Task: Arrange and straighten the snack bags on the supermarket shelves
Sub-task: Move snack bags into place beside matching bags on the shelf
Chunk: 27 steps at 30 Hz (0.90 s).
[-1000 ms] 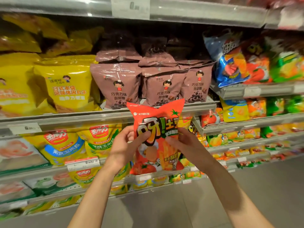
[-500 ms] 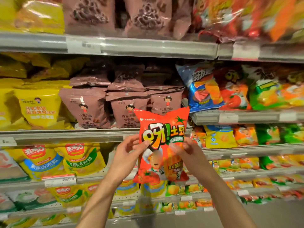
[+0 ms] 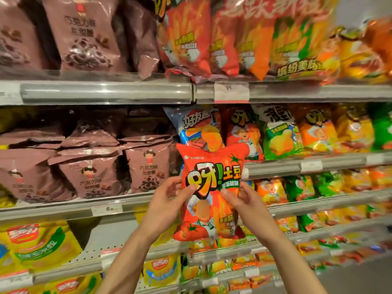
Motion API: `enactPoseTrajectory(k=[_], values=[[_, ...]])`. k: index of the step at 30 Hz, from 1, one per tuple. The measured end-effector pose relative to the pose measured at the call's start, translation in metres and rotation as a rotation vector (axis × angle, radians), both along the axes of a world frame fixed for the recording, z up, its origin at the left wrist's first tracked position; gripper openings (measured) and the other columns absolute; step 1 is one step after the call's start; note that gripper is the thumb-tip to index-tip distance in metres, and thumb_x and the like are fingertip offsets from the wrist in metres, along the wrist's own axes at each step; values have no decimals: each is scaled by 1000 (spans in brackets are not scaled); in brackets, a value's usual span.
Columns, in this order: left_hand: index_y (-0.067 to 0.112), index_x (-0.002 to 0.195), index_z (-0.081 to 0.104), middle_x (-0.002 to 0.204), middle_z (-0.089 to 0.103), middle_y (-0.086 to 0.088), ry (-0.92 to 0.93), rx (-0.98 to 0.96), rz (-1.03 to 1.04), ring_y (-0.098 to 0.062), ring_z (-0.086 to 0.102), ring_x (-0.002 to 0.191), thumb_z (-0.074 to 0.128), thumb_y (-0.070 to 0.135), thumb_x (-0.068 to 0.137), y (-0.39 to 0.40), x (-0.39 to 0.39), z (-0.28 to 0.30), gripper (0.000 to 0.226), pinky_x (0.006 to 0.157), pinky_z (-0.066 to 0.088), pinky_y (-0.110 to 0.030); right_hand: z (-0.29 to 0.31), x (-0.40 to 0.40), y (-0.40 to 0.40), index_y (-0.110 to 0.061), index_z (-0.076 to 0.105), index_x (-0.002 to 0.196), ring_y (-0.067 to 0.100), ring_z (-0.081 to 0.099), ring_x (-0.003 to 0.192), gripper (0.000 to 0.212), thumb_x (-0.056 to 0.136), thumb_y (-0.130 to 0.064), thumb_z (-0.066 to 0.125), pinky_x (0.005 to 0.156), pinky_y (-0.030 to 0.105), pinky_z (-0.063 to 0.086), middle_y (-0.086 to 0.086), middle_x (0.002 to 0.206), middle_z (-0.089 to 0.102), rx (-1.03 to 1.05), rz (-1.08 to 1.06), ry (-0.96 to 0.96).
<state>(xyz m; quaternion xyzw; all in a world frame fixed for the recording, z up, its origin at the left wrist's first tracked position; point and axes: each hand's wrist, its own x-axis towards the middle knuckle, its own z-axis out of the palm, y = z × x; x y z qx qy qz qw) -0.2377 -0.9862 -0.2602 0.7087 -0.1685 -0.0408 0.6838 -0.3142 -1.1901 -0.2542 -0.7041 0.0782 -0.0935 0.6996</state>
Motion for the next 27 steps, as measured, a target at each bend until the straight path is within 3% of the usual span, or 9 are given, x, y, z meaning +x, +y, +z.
enactPoseTrajectory(k=[4, 6, 14, 17, 19, 20, 21, 23, 27], values=[[20, 112, 71, 105, 78, 10, 2, -1, -95, -4, 71, 101, 76, 36, 82, -29, 8, 3, 34, 87, 53, -17, 4, -9, -29, -19, 43, 151, 4, 52, 114, 100, 72, -69, 78, 100, 26, 43, -19, 112, 59, -78, -68, -24], [19, 113, 70, 102, 78, 15, 5, -15, -143, 1, 71, 97, 74, 24, 89, -44, 10, 1, 24, 80, 51, -11, 0, -12, -46, -26, 50, 144, 11, 60, 121, 92, 71, -75, 76, 108, 41, 47, -5, 127, 64, -126, -111, -19], [19, 110, 69, 105, 76, 4, 34, -20, -171, -1, 71, 94, 78, 16, 86, -102, 14, -15, 25, 81, 52, -12, 2, -25, -87, -22, 55, 122, 16, 49, 128, 38, 91, -36, 71, 109, 43, 42, 21, 143, 44, -92, -157, 27], [20, 113, 70, 110, 77, 0, 28, 13, -142, -8, 71, 103, 87, 30, 79, -118, 14, -24, 39, 89, 53, -17, -7, -20, -113, -18, 49, 142, 10, 53, 129, 57, 91, -35, 71, 98, 30, 41, -2, 132, 58, -73, -115, 25], [21, 116, 69, 112, 77, 0, 28, 35, -100, -9, 70, 107, 85, 40, 74, -135, 11, -31, 49, 94, 53, -22, -12, -17, -136, -14, 49, 142, 9, 60, 106, 58, 91, -33, 71, 93, 29, 45, 14, 123, 59, -78, -67, 52], [22, 117, 69, 112, 77, 1, 50, 28, -83, -10, 70, 109, 85, 41, 73, -140, 10, -35, 49, 95, 53, -23, -12, -15, -144, -13, 49, 141, 7, 58, 120, 56, 92, -30, 70, 92, 31, 48, 16, 123, 54, -81, -51, 61], [23, 117, 69, 113, 76, 2, 77, 25, -83, -10, 70, 110, 86, 39, 74, -143, 9, -36, 49, 94, 53, -24, -14, -13, -150, -19, 55, 129, -7, 47, 119, 41, 92, -28, 71, 91, 27, 50, 8, 115, 61, -100, -39, 66], [24, 119, 69, 117, 75, 3, 120, 24, -72, -12, 69, 113, 87, 43, 72, -160, 3, -42, 54, 94, 53, -26, -23, -10, -177, -29, 55, 110, -16, 61, 91, 25, 91, -24, 71, 86, 17, 51, -13, 99, 67, -115, 24, 68], [24, 120, 70, 107, 76, 9, 89, 85, -10, -6, 69, 104, 84, 47, 78, -202, -20, -49, 49, 96, 53, -30, -36, -5, -230, -27, 57, 95, -22, 61, 74, 21, 93, -9, 68, 73, 4, 51, -30, 74, 70, -139, 103, 48]])
